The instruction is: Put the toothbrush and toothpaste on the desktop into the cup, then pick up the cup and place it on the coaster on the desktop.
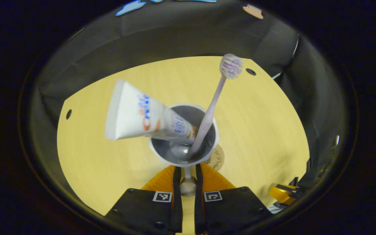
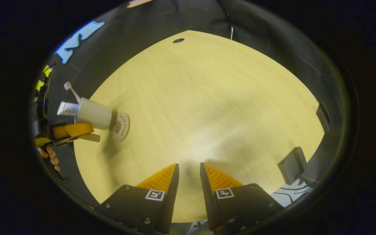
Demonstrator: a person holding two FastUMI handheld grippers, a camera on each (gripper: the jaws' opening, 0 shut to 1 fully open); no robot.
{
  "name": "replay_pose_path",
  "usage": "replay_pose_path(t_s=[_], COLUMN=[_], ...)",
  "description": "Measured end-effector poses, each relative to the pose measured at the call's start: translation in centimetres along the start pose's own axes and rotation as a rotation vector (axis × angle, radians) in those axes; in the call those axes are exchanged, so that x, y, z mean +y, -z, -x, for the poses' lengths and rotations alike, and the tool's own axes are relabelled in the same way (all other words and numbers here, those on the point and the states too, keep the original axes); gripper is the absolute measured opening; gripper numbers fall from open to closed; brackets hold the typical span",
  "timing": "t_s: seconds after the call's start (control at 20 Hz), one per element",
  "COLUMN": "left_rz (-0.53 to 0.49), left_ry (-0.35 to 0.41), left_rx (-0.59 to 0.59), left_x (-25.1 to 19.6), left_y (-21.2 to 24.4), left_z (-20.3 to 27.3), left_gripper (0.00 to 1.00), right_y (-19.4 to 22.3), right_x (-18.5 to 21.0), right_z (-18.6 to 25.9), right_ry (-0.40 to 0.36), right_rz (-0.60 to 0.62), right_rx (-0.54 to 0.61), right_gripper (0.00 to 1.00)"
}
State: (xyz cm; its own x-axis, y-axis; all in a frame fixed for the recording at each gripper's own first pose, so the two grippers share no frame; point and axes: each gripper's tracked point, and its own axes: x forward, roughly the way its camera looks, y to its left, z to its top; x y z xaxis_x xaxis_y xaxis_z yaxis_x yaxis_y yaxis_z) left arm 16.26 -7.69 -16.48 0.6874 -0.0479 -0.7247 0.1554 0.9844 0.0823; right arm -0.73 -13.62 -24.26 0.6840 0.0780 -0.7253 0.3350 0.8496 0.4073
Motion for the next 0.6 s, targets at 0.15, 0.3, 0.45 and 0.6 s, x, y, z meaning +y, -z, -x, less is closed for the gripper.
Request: replay_pose_path(t_s=[0.15, 0.3, 0.45, 0.6], left_rz=[-0.035, -0.046, -0.059, -0.039], left_ry=[-0.001, -0.012, -0.035, -0.026], left_rx=[0.023, 0.032, 0.029, 0.009], left_x=[-1.4, -2.1, -2.4, -2.2], left_y=[1.6, 2.7, 3.0, 2.9], left_z=[-0.9, -1.2, -1.5, -1.1], left_gripper=[0.21, 0.20, 0.21, 0.29], right_y=[0.0, -0.3, -0.1, -0.2], right_x=[-0.2, -0.2, -0.3, -0.4], right_z=[0.1, 0.5, 0.4, 0.4], right_ry=[-0.001, 0.003, 0.005, 0.002], right_rz=[-0.002, -0.017, -0.034, -0.037], right_rx=[0.000, 0.003, 0.007, 0.004], right_gripper=[0.42, 0.42, 0.41, 0.42])
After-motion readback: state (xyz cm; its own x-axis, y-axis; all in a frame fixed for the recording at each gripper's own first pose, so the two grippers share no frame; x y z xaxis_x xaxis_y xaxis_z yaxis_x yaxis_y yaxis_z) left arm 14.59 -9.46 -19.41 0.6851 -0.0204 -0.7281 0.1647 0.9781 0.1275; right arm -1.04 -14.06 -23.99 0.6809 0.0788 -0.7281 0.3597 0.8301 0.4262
